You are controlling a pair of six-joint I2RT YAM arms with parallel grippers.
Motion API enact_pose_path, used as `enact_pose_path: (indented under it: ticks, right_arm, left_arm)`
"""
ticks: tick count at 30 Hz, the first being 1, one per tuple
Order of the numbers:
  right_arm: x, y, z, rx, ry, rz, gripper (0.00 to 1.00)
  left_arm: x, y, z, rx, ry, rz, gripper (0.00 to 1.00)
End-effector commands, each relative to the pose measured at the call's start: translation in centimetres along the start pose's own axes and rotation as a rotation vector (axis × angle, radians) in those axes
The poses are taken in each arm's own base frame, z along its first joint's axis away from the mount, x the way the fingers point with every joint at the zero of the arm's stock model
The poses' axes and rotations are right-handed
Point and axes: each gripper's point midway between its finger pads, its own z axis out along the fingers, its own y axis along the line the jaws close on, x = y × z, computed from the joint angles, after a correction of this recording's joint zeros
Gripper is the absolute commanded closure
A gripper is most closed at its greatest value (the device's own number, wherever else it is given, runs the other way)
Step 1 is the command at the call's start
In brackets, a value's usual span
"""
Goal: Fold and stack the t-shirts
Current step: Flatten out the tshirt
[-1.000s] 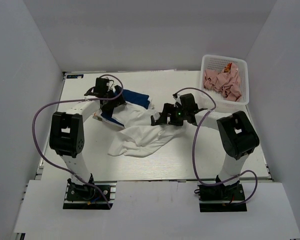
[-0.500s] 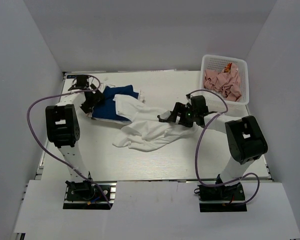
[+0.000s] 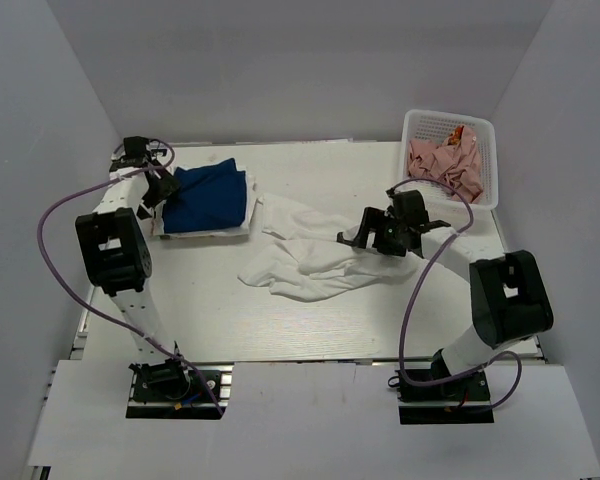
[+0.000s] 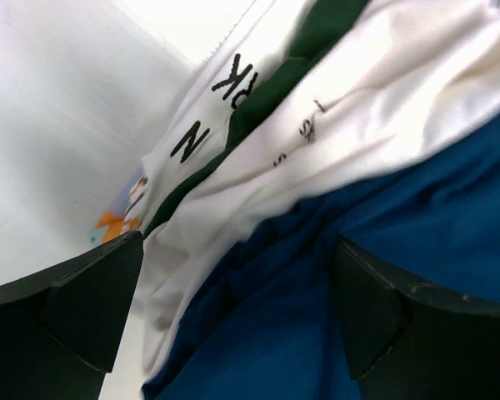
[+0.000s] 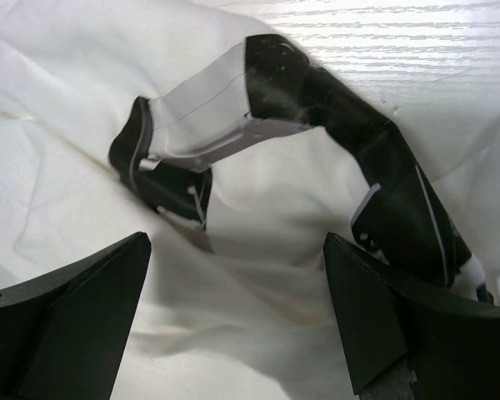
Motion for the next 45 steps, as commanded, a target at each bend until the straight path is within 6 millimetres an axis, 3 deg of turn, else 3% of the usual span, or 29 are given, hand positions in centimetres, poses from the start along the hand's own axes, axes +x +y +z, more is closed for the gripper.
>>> enact_pose_path:
  ticks: [1, 2, 5, 6, 8, 10, 15, 18, 20, 21, 23, 24, 25, 26, 28, 29, 31, 32, 34, 35, 37, 38, 39, 42, 45]
  right_arm:
    - [-0.2, 1.1, -2.2, -0.024, -0.022, -0.080, 0.10]
    - [-0.2, 1.2, -2.4, -0.028, -0.025, -0.087, 0.10]
    - [-0.6, 2.4, -3.5, -0.062, -0.061, -0.114, 0.10]
    - [-0.8, 2.5, -3.6, -0.066, -0.073, -0.115, 0.10]
    - [-0.6, 3.1, -4.0, -0.091, -0.077, -0.129, 0.10]
    - [-0.5, 3.3, -4.0, -0.097, -0.078, -0.138, 0.10]
    - [-0.5, 3.2, -3.7, -0.093, -0.080, -0.138, 0.10]
    - [-0.2, 2.7, -3.1, -0.074, -0.067, -0.131, 0.10]
    - [-0.4, 2.6, -2.6, -0.069, -0.066, -0.129, 0.10]
    - [-0.3, 2.3, -2.4, -0.061, -0.060, -0.124, 0.10]
    - [-0.2, 1.8, -2.3, -0.039, -0.054, -0.114, 0.10]
    - [0.0, 1.6, -2.0, -0.032, -0.047, -0.116, 0.10]
    - [0.0, 1.7, -1.9, -0.028, -0.045, -0.114, 0.10]
    - [-0.1, 1.4, -1.8, -0.017, -0.045, -0.110, 0.10]
    - [-0.1, 1.2, -1.6, -0.005, -0.046, -0.106, 0.10]
    - [-0.2, 1.1, -1.6, -0.001, -0.046, -0.107, 0.10]
    - [-0.7, 0.9, -1.5, 0.013, -0.056, -0.106, 0.10]
    - [-0.8, 0.9, -1.4, 0.016, -0.058, -0.104, 0.10]
    - [-0.9, 0.8, -1.2, 0.029, -0.057, -0.107, 0.10]
    - [-1.2, 0.8, -1.2, 0.031, -0.061, -0.102, 0.10]
    - [-1.4, 0.9, -1.1, 0.033, -0.055, -0.107, 0.10]
    - [-1.4, 1.0, -1.0, 0.033, -0.052, -0.102, 0.10]
    - [-1.6, 1.1, -0.9, 0.030, -0.052, -0.105, 0.10]
    - [-1.8, 1.5, -1.1, 0.019, -0.058, -0.115, 0.10]
    - [-2.3, 1.9, -1.9, 0.014, -0.077, -0.124, 0.10]
  left_arm:
    - [-3.7, -1.7, -6.8, 0.088, -0.131, 0.062, 0.00]
    - [-4.0, -2.3, -8.5, 0.142, -0.151, 0.066, 0.00]
    - [-2.3, -4.1, -9.7, 0.282, -0.133, 0.094, 0.00]
    - [-0.9, -4.7, -9.8, 0.324, -0.103, 0.118, 0.00]
    - [-0.2, -5.4, -10.4, 0.365, -0.104, 0.131, 0.00]
    - [1.7, -6.3, -10.2, 0.399, -0.066, 0.176, 0.00]
    - [5.9, -7.8, -6.7, 0.358, 0.031, 0.262, 0.00]
    - [6.4, -7.4, -4.7, 0.281, 0.057, 0.288, 0.00]
    - [7.2, -5.8, -1.4, 0.154, 0.095, 0.302, 0.00]
    - [6.5, -5.4, -1.5, 0.119, 0.076, 0.302, 0.00]
    - [6.5, -3.7, 0.9, 0.062, 0.105, 0.309, 0.00]
    - [6.2, -3.9, 1.6, 0.071, 0.098, 0.298, 0.00]
    - [5.7, -2.3, 2.6, 0.020, 0.093, 0.297, 0.00]
    - [4.5, -2.8, 2.9, 0.023, 0.057, 0.304, 0.00]
    - [4.0, -1.7, 5.2, -0.023, 0.062, 0.315, 0.00]
    - [2.4, -2.3, 5.3, -0.034, 0.031, 0.323, 0.00]
    - [2.3, -0.6, 7.5, -0.098, 0.062, 0.313, 0.00]
    - [0.6, -1.2, 7.7, -0.089, 0.032, 0.298, 0.00]
    - [0.3, -0.9, 9.6, -0.101, 0.043, 0.298, 0.00]
    - [-1.6, -1.2, 9.8, -0.091, 0.006, 0.293, 0.00]
    - [-2.4, -0.8, 10.3, -0.101, 0.014, 0.293, 0.00]
    - [-3.9, -2.0, 10.1, -0.072, -0.022, 0.283, 0.00]
    - [-4.1, -1.3, 10.8, -0.080, -0.019, 0.284, 0.00]
    - [-6.0, -1.7, 10.4, -0.055, -0.063, 0.287, 0.00]
    - [-9.5, -2.9, 8.2, -0.014, -0.151, 0.271, 0.00]
